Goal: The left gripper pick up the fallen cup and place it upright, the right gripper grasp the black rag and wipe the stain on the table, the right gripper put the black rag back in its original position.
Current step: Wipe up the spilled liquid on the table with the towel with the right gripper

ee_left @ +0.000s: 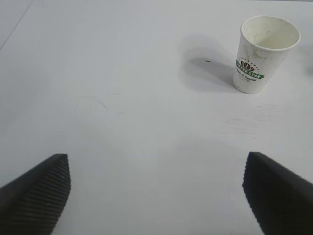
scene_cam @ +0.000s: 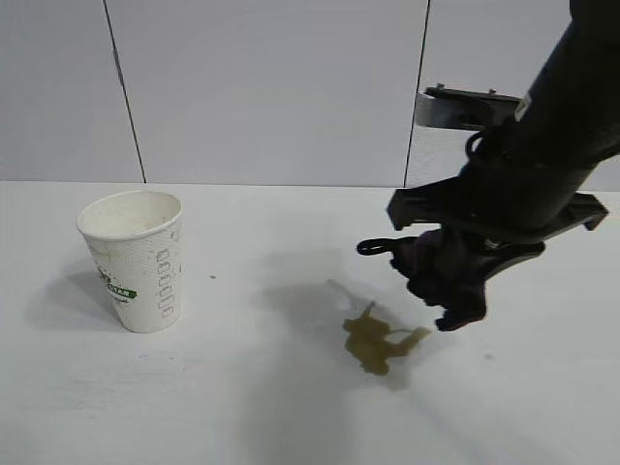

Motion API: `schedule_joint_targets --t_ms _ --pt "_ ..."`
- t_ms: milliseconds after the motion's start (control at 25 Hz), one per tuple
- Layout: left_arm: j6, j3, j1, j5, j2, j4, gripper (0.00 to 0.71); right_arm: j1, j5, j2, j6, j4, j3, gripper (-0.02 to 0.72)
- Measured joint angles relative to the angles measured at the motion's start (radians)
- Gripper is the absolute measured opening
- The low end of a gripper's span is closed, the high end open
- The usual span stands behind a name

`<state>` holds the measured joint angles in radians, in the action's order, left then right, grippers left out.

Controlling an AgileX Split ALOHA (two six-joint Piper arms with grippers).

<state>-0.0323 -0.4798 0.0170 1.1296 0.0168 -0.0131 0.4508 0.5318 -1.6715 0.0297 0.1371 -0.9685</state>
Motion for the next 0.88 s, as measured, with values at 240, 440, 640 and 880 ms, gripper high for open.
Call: schedule_joint_targets --t_ms 240,440,640,880 --pt "0.0 0.0 0.0 0.0 0.0 0.0 0.687 0.093 -0.036 -0.078 0.0 0.025 -0.037 0.091" --pt "0.001 0.0 0.0 0.0 0.0 0.0 0.687 0.109 0.052 -0.189 0.0 0.036 -0.16 0.091" --pt "0.001 0.0 0.0 0.0 0.0 0.0 0.687 0.109 0.114 -0.304 0.0 0.036 -0.263 0.091" --pt "0.001 0.0 0.0 0.0 0.0 0.0 0.687 0.109 0.189 -0.378 0.0 0.01 -0.314 0.091"
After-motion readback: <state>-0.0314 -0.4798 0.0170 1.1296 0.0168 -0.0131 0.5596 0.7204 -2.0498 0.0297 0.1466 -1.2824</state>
